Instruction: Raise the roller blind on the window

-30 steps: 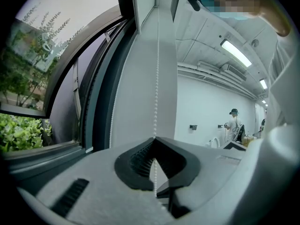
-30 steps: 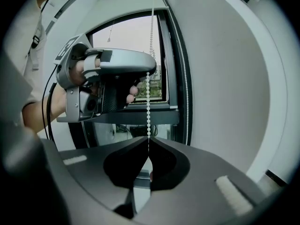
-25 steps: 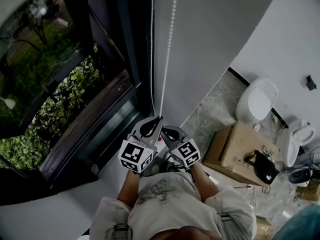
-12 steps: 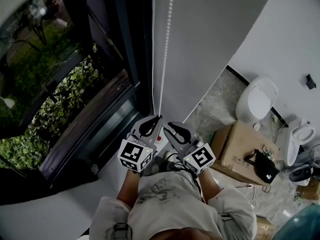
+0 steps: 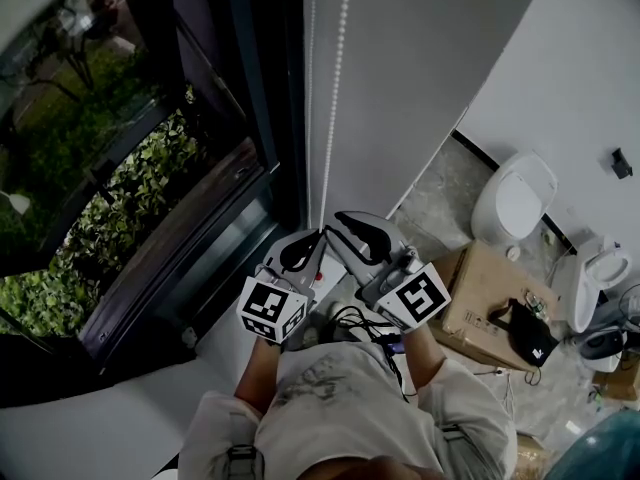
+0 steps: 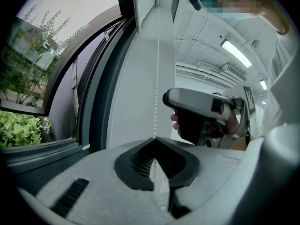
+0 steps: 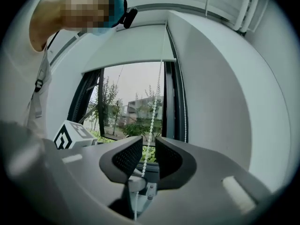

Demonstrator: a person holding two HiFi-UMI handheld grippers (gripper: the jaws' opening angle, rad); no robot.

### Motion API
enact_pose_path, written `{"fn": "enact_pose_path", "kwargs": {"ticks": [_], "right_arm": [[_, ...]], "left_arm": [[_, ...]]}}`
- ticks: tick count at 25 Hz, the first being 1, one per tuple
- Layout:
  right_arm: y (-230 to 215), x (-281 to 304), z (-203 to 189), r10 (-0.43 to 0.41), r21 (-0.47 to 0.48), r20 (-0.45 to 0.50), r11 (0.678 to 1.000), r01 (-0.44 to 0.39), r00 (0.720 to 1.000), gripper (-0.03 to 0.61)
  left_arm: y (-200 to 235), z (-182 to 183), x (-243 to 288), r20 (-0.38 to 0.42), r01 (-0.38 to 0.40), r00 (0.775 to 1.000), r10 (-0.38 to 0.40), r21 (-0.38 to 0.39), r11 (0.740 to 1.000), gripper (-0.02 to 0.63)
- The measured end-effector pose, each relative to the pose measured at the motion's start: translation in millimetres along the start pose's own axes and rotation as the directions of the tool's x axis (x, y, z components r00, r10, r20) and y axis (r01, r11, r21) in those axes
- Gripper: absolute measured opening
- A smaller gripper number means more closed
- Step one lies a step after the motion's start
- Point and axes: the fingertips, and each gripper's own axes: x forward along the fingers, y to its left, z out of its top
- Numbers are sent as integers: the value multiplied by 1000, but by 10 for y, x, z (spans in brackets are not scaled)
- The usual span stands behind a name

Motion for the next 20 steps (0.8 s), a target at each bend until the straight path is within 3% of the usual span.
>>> {"fn": "enact_pose_path", "kwargs": {"ticks": [8,11,20], "right_arm": [[-68,246,430,43,-21,90,999,-42,995,95],[-82,260,406,50,-9,70,999,-49,996,25],[-94,259,345,30,-2,98,1000,-30,995,18]], "left_arm": [[-19,-4,11,4,7,1000,-7,-2,1000,9],[-32,-4,13,7,11,1000,-11,-6,1000,9],[-31,-90,26,-4,14,1000,-14,-15,1000,9]]}}
